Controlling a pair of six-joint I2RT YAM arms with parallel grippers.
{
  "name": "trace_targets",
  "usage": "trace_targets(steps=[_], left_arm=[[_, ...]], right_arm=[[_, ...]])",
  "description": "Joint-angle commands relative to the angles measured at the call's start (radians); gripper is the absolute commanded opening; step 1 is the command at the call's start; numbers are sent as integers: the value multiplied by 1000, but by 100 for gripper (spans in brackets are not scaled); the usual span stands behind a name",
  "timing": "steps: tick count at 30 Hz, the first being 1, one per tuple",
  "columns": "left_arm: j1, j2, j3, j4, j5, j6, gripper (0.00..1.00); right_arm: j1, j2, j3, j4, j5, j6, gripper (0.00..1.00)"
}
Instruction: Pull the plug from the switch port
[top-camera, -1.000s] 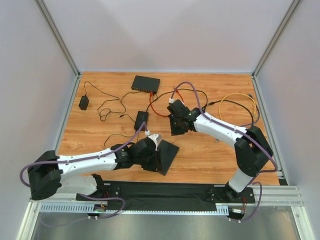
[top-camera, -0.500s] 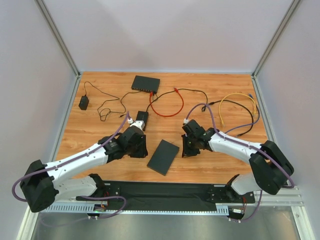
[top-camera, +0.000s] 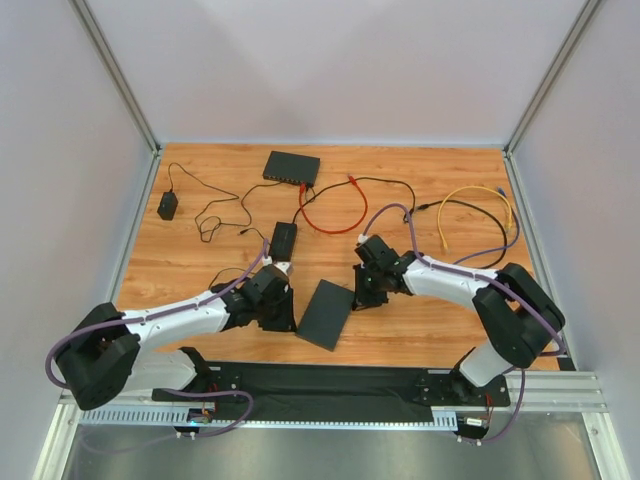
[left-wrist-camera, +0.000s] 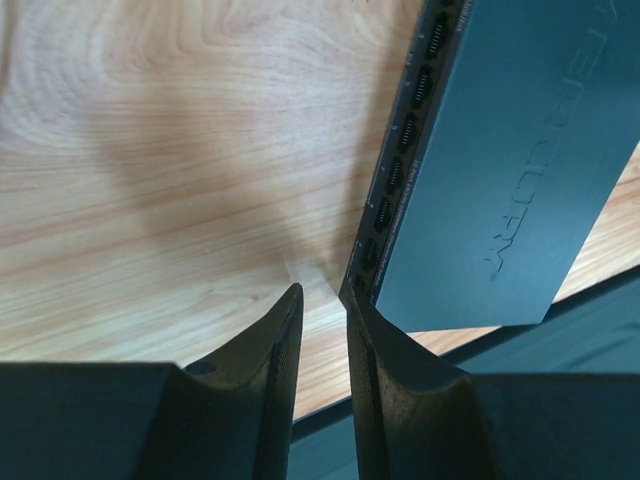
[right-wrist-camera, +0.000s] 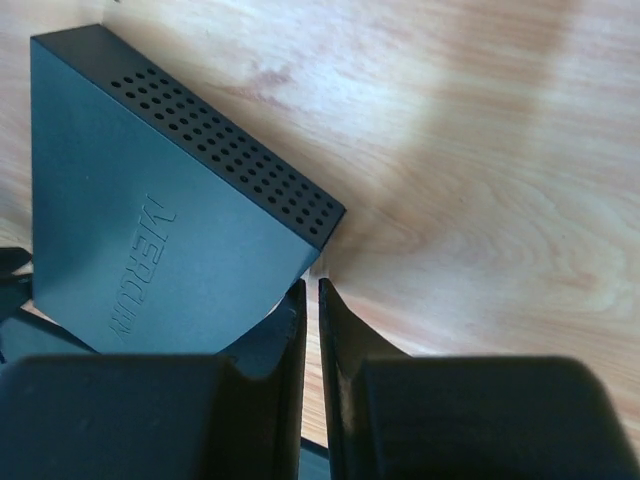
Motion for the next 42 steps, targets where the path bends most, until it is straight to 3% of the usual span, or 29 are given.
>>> trace_targets(steps=[1, 5, 12, 15, 21, 26, 29, 31, 36, 39, 42], left_arm=[[1, -25, -17, 97, 70, -36, 32], [-28, -16, -31, 154, 109, -77, 30], [-199, 102, 87, 215, 95, -153, 28], [-211, 90, 124, 157, 52, -142, 29], [-208, -109, 153, -36, -110, -81, 33], [-64, -185, 198, -165, -97, 30, 45], [10, -168, 219, -167, -34, 131, 48], [62, -128, 236, -160, 3, 200, 54], [148, 25, 290, -119, 98, 316, 63], [172, 119, 322, -105, 147, 393, 64], [176, 194, 359, -127, 104, 433, 64]], right_arm=[[2, 24, 72, 51, -9, -2, 10], [2, 75, 139, 46, -37, -6, 10], [-6, 176, 286, 82, -175, 18, 10], [-24, 158, 313, 49, -158, 6, 10], [-55, 55, 269, -84, -43, -74, 11], [-52, -81, 97, -50, -71, -39, 15], [-39, -165, -14, 3, -109, 9, 32], [-13, -225, -75, 35, -123, 47, 40], [24, -324, -163, 68, -131, 115, 47], [27, -360, -212, 109, -158, 149, 50], [27, -350, -246, 172, -204, 179, 51]])
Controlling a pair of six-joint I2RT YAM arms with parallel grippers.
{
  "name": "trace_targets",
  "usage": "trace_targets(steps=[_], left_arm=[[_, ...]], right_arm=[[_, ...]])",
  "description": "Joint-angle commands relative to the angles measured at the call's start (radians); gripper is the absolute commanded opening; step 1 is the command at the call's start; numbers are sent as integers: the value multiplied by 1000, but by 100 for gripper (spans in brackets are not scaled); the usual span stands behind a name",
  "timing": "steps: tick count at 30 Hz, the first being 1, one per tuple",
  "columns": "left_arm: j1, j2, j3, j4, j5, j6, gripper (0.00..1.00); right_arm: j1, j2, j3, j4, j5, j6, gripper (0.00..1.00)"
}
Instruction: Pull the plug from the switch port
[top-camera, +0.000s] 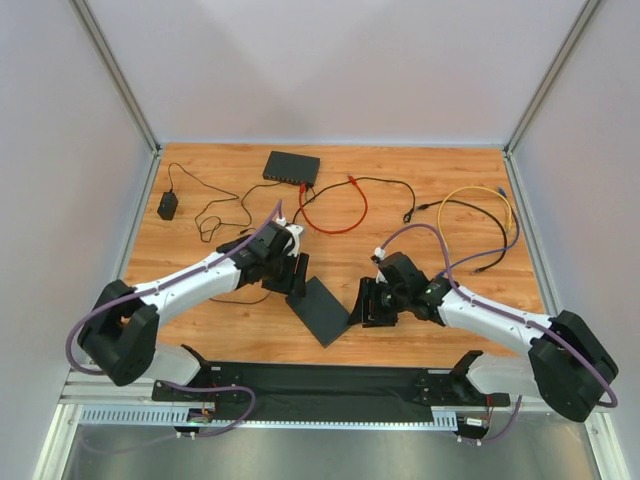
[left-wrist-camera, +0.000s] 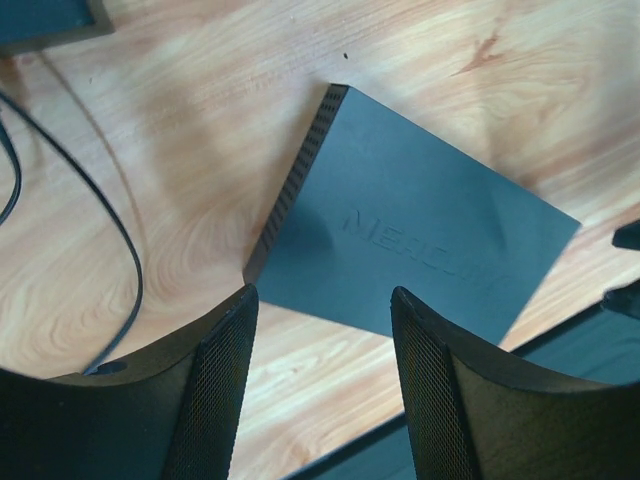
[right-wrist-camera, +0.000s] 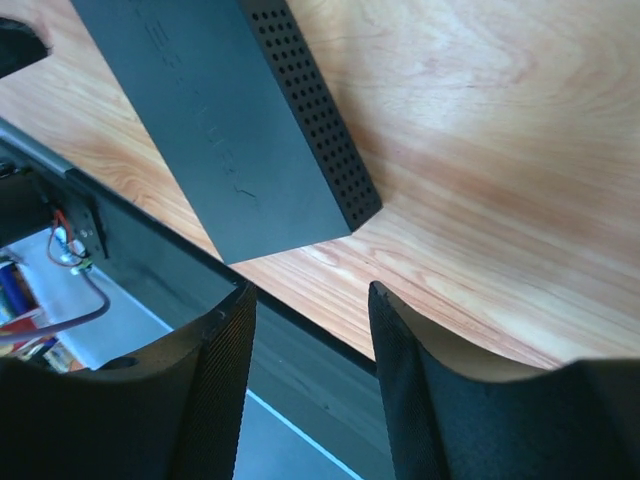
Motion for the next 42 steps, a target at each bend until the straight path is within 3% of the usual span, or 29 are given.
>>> trace_targets(steps=[1, 11, 19, 30, 38, 42], left_arm=[[8, 58, 55, 2, 9, 105, 64], [10, 164, 86, 34, -24, 102, 64], [7, 193, 25, 85, 71, 27, 60], [-179, 194, -18, 197, 157, -142, 53], [-340, 311, 120, 237, 193, -211, 49], [-395, 391, 224, 264, 229, -237, 49]], right_arm=[[3, 11, -37, 133, -79, 71, 51], [3, 182, -149, 524, -138, 240, 53], [0, 223, -151, 552, -92, 267, 50], [-51, 134, -54, 238, 43, 122, 48], [-162, 33, -9, -113, 267, -3, 48], [-227, -57, -42, -199, 370, -33, 48]])
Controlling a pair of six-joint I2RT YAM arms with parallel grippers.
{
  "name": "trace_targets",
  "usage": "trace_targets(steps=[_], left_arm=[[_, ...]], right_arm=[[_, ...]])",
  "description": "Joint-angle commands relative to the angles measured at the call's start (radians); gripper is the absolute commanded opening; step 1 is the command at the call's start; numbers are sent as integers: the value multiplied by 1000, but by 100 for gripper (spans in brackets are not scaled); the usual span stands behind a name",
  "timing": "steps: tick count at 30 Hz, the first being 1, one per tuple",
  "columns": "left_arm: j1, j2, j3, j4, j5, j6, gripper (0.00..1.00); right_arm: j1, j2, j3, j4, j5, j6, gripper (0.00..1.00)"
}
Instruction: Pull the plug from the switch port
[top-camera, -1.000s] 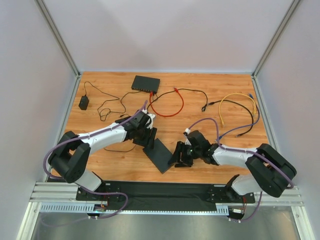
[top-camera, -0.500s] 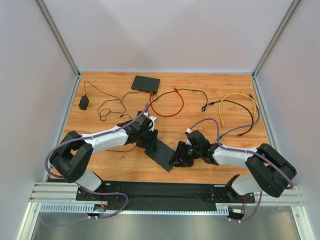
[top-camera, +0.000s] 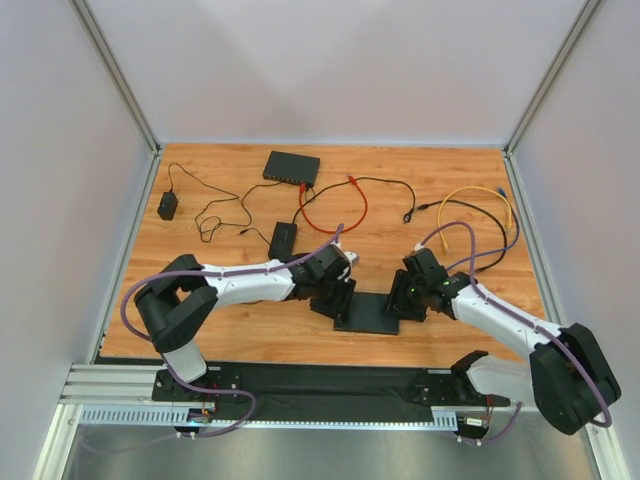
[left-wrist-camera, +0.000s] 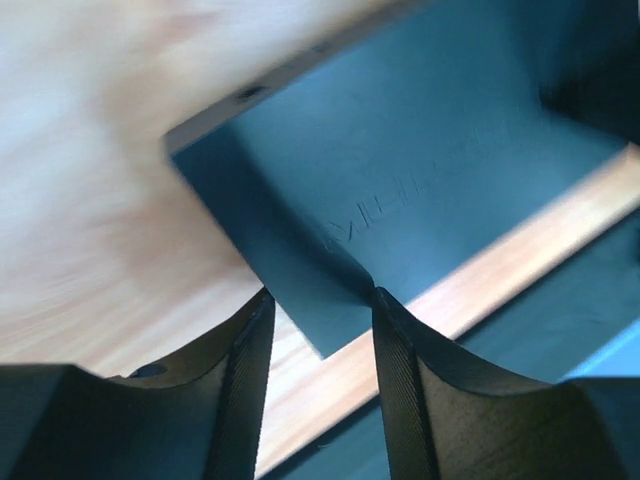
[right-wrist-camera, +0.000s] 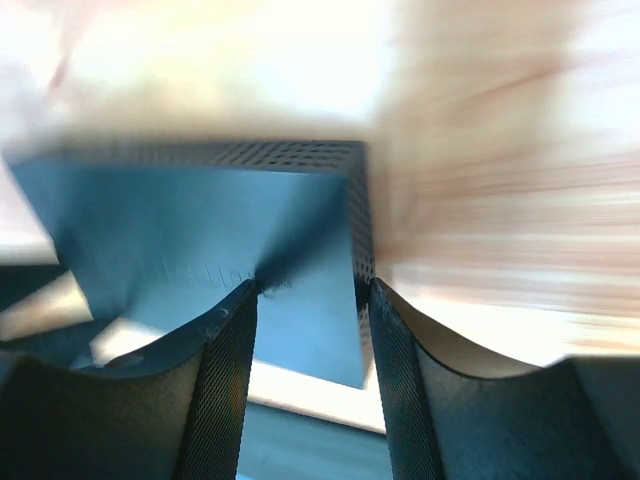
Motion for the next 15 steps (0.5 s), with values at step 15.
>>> trace_targets(steps=[15], left_arm=[[-160, 245, 304, 102, 242, -88, 51]], right_arm=[[-175, -153, -105, -101, 118, -26, 49]])
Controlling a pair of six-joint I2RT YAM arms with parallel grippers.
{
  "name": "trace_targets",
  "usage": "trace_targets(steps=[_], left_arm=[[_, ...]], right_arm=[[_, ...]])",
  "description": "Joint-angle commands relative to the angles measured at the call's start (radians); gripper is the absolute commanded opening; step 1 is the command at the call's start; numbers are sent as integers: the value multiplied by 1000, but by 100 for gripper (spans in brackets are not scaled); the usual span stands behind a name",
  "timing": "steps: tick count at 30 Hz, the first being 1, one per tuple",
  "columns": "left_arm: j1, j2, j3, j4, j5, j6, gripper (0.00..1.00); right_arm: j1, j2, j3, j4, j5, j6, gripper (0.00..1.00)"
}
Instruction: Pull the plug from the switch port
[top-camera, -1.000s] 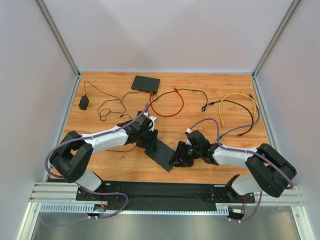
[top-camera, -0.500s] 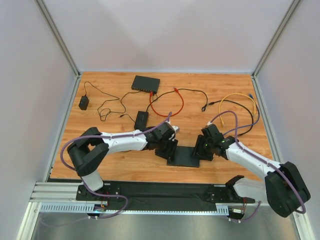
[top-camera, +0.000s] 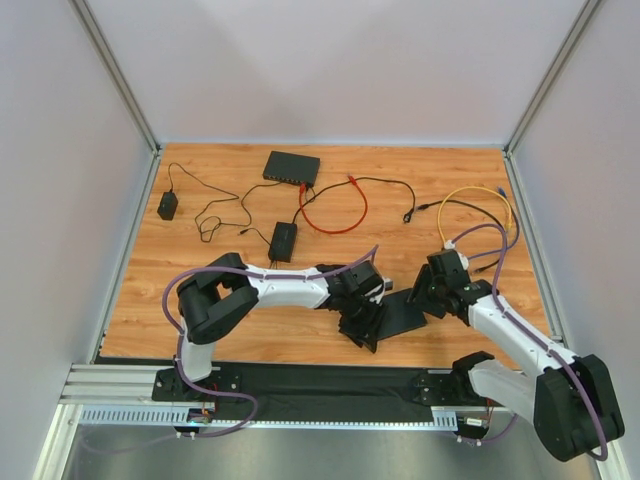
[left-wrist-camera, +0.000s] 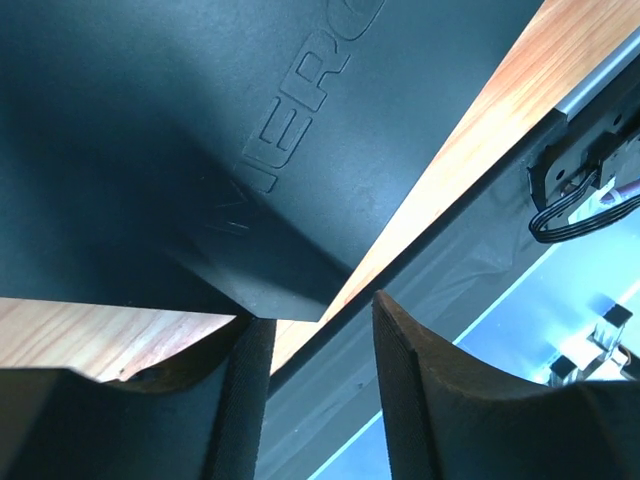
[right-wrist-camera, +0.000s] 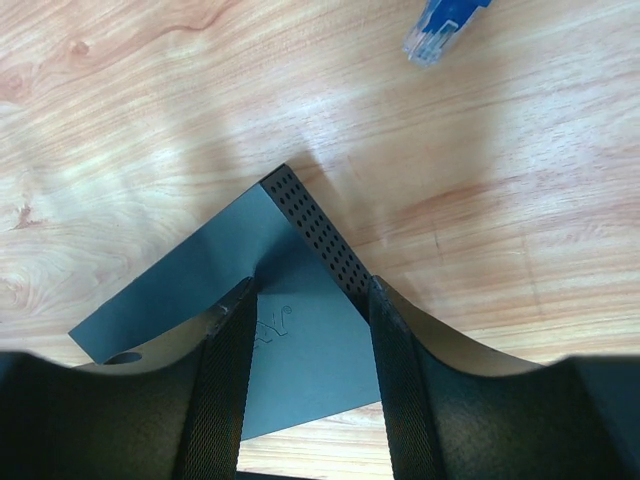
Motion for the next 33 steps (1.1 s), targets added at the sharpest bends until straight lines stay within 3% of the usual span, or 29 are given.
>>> trace_targets(steps=[1, 7, 16, 18, 21, 24, 29, 30, 33], left_arm=[[-8, 21, 106, 105, -6, 19, 52], [-7, 52, 167, 67, -29, 43, 54], [2, 17, 179, 15, -87, 65, 55], [4, -22, 163, 6, -113, 69, 60], [2, -83, 141, -23, -156, 81, 74], [2, -158, 123, -63, -208, 97, 79], [11, -301, 86, -132, -294, 120, 79], [16, -356, 78, -161, -328, 127, 79], [37, -482, 29, -212, -391, 146, 80]], right_arm=[[11, -17, -47, -93, -38, 48, 48], [14, -154, -68, -142, 16, 111, 48], [14, -178, -39, -177, 45, 105, 48], [13, -181, -13, -206, 80, 90, 49], [11, -180, 28, -211, 76, 70, 53], [11, -163, 76, -222, 75, 54, 59], [11, -169, 166, -286, 103, 18, 67], [10, -177, 197, -305, 105, 8, 77], [10, -178, 257, -303, 53, -30, 80]])
